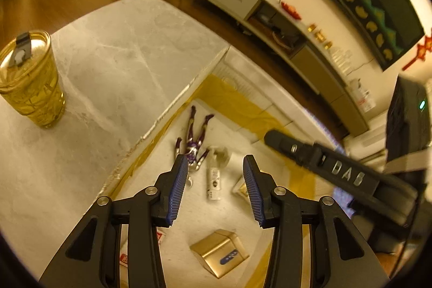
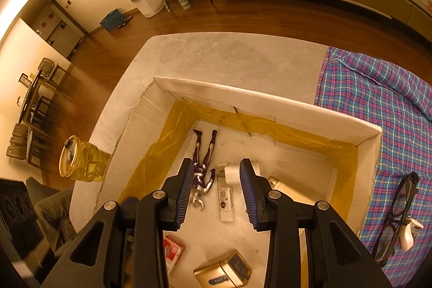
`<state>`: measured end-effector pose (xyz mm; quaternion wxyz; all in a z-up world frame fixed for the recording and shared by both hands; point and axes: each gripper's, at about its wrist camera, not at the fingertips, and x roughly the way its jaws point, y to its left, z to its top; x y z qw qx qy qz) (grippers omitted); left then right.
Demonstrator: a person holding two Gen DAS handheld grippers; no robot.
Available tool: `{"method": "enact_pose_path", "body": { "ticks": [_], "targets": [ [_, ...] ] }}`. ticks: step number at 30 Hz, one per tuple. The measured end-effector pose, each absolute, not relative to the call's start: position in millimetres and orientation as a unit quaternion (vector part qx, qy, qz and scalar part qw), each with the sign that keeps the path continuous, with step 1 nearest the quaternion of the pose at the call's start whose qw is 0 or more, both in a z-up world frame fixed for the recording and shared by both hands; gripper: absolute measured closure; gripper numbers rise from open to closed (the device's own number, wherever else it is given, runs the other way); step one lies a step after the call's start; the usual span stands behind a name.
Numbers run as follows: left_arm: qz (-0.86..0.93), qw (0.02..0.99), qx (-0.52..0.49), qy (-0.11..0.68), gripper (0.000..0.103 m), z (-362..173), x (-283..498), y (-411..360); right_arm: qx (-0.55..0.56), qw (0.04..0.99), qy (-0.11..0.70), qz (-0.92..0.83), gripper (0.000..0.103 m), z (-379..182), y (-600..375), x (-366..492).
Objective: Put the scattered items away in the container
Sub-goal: 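Open both tools to drop the figurine and charger into the box, then withdraw the left tool toward the green tape roll while the right tool approaches the black marker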
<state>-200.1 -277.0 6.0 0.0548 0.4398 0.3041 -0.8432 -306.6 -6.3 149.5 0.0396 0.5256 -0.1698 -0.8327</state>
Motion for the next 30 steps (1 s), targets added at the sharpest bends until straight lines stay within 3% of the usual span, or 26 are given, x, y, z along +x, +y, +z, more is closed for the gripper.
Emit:
{"method": "enact_pose_path", "body": {
  "ticks": [11,20,30],
  "targets": [
    [-0.862,0.049,0.419,0.28,0.057,18.7,-189.6,-263.1,0.52,0.092,-0.182,-0.829,0.063,160.2,0.8,-266.9],
    [-0.895,0.056,0.388,0.214,0.057,38.5,-161.6,-234.1,0.481,0.134,-0.15,-0.853,0.059,189.3,5.6,-213.8],
    [-0.914,0.044,0.354,0.193,0.057,44.6,-122.3,-210.3,0.43,0.196,-0.131,-0.871,0.056,208.3,7.4,-143.2]
  ]
}}
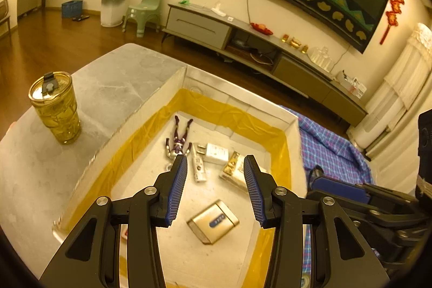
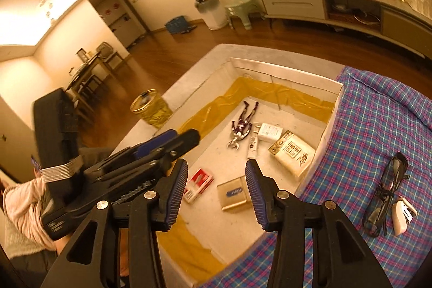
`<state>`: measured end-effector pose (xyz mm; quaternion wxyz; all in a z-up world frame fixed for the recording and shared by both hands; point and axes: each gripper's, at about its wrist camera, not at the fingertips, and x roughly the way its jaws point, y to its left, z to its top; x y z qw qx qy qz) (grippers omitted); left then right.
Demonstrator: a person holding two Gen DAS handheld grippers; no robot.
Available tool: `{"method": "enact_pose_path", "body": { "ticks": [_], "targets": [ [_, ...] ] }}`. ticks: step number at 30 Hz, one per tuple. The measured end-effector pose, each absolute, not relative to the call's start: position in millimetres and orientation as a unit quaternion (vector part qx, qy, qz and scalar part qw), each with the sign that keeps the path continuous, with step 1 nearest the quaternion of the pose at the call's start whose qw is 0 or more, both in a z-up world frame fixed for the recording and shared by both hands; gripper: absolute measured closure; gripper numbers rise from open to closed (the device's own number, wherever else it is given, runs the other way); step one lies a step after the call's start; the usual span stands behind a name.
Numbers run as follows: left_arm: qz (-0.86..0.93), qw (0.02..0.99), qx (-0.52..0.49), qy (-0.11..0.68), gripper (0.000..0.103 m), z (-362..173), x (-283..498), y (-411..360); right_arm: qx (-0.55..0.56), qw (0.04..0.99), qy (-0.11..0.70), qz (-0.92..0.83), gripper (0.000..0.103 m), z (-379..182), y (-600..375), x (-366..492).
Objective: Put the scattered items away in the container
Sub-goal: 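Withdraw the left tool toward the green tape roll while the right tool approaches the black marker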
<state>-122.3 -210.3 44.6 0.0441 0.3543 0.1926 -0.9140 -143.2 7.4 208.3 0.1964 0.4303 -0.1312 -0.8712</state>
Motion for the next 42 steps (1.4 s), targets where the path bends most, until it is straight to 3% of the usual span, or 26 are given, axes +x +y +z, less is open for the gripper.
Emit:
{"method": "enact_pose_path", "body": {
  "ticks": [13,23,35,39,42],
  "targets": [
    [-0.954,-0.018,0.247,0.168,0.057,59.9,-48.1,-158.6,0.371,0.234,-0.115,-0.891,0.056,220.3,31.8,-52.2],
    [-0.968,-0.104,0.203,0.104,0.057,54.2,8.0,-89.8,0.365,0.222,-0.135,-0.894,0.056,207.5,76.7,10.1],
    [-0.928,-0.215,0.302,0.043,0.052,4.6,19.7,-1.1,0.354,0.146,-0.141,-0.913,0.053,189.8,127.4,45.4],
    [-0.908,-0.234,0.347,0.033,0.05,-15.4,11.3,14.6,0.382,0.1,-0.102,-0.913,0.043,176.2,134.7,43.2],
    [-0.896,-0.238,0.372,0.041,0.05,-29.4,1.9,20.2,0.414,0.08,-0.066,-0.904,0.043,161.4,137.1,38.3]
  ]
}}
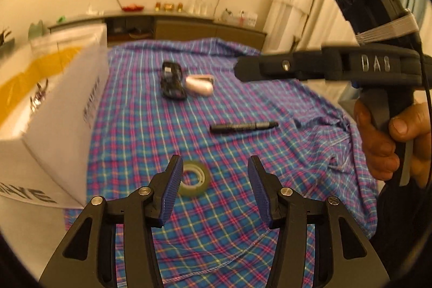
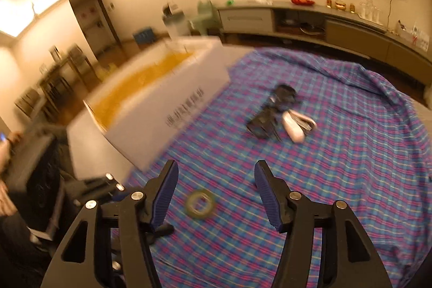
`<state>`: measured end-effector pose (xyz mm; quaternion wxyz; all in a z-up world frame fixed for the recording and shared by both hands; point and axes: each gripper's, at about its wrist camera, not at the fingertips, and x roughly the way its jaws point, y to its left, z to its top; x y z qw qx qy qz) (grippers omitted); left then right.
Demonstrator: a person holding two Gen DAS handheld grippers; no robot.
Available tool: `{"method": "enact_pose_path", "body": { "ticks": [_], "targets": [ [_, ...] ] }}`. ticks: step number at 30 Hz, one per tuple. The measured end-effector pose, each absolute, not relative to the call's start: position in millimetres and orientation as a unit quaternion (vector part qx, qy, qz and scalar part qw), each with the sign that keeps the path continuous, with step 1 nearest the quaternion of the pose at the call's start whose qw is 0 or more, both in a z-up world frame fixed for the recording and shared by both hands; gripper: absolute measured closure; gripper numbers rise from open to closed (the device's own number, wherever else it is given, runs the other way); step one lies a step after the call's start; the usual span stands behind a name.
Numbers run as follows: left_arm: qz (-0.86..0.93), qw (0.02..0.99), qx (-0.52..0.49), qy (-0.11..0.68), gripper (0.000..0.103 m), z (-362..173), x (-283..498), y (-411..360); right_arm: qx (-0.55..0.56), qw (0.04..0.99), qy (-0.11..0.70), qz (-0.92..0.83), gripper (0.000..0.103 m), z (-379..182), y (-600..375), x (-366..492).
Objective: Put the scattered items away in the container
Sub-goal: 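Withdraw the left tool toward the green tape roll while the right tool approaches the black marker, then grasp the black marker with the right tool while the left tool lowers onto the green tape roll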
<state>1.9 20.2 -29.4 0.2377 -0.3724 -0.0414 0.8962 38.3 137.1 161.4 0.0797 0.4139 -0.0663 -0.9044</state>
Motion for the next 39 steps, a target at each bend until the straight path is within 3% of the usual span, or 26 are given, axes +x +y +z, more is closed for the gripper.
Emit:
{"method": "enact_pose_path", "body": {
  "ticks": [7,16,19,21,23,24,28,35,36,39],
  "targets": [
    [0.88,0.223,-0.417,-0.044,0.048,-59.0,-14.8,29.2,0.487,0.045,0.037,-0.871,0.037,118.4,150.7,30.8],
    [0.88,0.198,-0.43,-0.04,0.044,-76.6,-26.6,32.0,0.53,0.043,0.047,-0.845,0.039,78.9,190.1,16.9],
    [0.879,0.2,-0.431,-0.043,0.043,-75.7,-27.1,32.1,0.535,0.052,0.059,-0.841,0.054,71.8,185.7,17.4],
    [0.879,0.201,-0.43,-0.042,0.043,-75.0,-27.3,33.1,0.53,0.049,0.072,-0.843,0.057,72.3,182.1,18.1],
    [0.88,0.201,-0.429,-0.037,0.043,-74.3,-26.5,34.9,0.527,0.045,0.072,-0.846,0.066,73.4,181.2,18.7],
    [0.881,0.201,-0.427,-0.032,0.043,-73.9,-25.9,36.0,0.527,0.043,0.069,-0.846,0.078,74.0,181.4,19.3],
    [0.891,0.195,-0.409,0.001,0.046,-69.8,-19.5,41.4,0.53,0.039,0.043,-0.846,0.095,77.5,180.9,24.2],
    [0.891,0.203,-0.406,-0.001,0.048,-65.3,-17.3,41.1,0.527,0.033,0.024,-0.849,0.093,80.5,181.5,50.8],
    [0.889,0.203,-0.41,-0.003,0.048,-66.8,-18.1,41.4,0.524,0.03,0.024,-0.851,0.09,80.4,183.0,50.7],
    [0.888,0.189,-0.42,0.003,0.048,-74.4,-21.8,43.9,0.513,0.017,0.035,-0.858,0.066,82.2,186.8,45.9]
  ]
}}
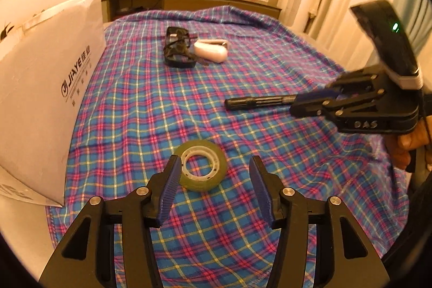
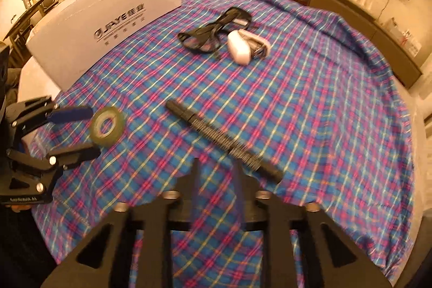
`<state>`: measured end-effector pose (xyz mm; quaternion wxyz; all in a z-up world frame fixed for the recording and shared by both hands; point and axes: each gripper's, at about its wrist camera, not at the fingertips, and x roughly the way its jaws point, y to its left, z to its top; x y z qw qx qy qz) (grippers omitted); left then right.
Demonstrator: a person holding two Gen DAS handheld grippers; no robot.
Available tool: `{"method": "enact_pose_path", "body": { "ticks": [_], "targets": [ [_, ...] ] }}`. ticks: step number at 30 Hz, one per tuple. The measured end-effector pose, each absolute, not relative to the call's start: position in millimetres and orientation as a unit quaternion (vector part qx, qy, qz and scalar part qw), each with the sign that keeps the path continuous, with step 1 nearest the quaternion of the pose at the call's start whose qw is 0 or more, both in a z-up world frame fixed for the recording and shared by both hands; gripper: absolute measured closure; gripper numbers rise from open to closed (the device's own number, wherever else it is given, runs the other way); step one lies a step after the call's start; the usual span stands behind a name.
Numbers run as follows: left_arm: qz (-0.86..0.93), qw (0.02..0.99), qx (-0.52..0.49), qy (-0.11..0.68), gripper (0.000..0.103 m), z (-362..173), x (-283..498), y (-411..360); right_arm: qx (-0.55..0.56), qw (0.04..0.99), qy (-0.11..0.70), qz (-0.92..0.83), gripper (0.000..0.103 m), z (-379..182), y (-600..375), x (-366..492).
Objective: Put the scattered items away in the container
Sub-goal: 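Grasp the black marker with the right tool while the left tool lowers onto the green tape roll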
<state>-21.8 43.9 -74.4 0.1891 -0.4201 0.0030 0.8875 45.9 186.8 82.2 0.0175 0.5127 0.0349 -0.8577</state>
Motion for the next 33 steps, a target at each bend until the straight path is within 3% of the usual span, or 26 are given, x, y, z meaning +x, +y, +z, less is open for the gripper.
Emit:
{"method": "enact_pose_path", "body": {
  "ticks": [2,5,7,9,12,14,16,17,18,20,23,24,29,30,32,33],
  "targets": [
    [0.891,0.183,-0.415,0.008,0.047,-75.4,-22.0,44.8,0.51,0.017,0.059,-0.858,0.057,80.5,182.7,37.6],
    [0.892,0.183,-0.413,0.012,0.047,-76.4,-22.6,43.9,0.516,0.028,0.085,-0.852,0.057,74.6,172.0,25.8],
    [0.893,0.183,-0.412,0.017,0.053,-77.0,-21.4,42.4,0.53,0.032,0.092,-0.843,0.074,70.8,166.4,19.8],
    [0.894,0.178,-0.411,0.019,0.065,-77.0,-21.8,40.4,0.541,0.041,0.086,-0.836,0.085,71.5,160.6,14.9],
    [0.895,0.176,-0.409,0.013,0.076,-75.5,-22.6,36.8,0.545,0.046,0.072,-0.834,0.091,73.9,154.8,13.6],
    [0.896,0.179,-0.406,0.013,0.077,-74.0,-21.4,36.6,0.544,0.053,0.047,-0.836,0.098,78.0,155.1,13.8],
    [0.895,0.184,-0.406,0.015,0.077,-73.2,-20.1,39.5,0.543,0.055,0.027,-0.837,0.098,80.8,156.0,13.9],
    [0.894,0.188,-0.407,0.017,0.073,-73.9,-19.8,42.2,0.543,0.055,0.021,-0.838,0.098,81.4,156.6,13.7],
    [0.891,0.192,-0.411,0.019,0.058,-75.4,-20.3,44.7,0.544,0.054,0.019,-0.837,0.098,80.7,156.6,12.8],
    [0.891,0.192,-0.411,0.029,0.047,-77.3,-20.4,50.4,0.545,0.051,0.014,-0.837,0.098,76.2,156.9,10.5],
    [0.891,0.186,-0.412,0.037,0.043,-78.3,-24.8,55.0,0.541,0.043,0.021,-0.84,0.087,74.2,156.1,11.3],
    [0.892,0.182,-0.412,0.04,0.043,-78.6,-26.6,55.6,0.544,0.045,0.022,-0.837,0.08,71.9,156.1,11.4],
    [0.884,0.154,-0.438,0.057,0.042,-87.1,-37.7,53.7,0.552,0.043,0.037,-0.832,0.078,62.5,153.0,10.4],
    [0.884,0.154,-0.438,0.046,0.046,-85.7,-38.3,48.5,0.552,0.043,0.033,-0.832,0.087,63.0,154.0,10.8],
    [0.885,0.147,-0.439,0.045,0.052,-84.9,-39.3,42.4,0.552,0.043,0.025,-0.832,0.088,64.7,155.1,11.1],
    [0.887,0.143,-0.438,0.042,0.062,-84.2,-39.1,39.6,0.551,0.043,0.022,-0.833,0.088,66.3,154.9,11.6]
  ]
}}
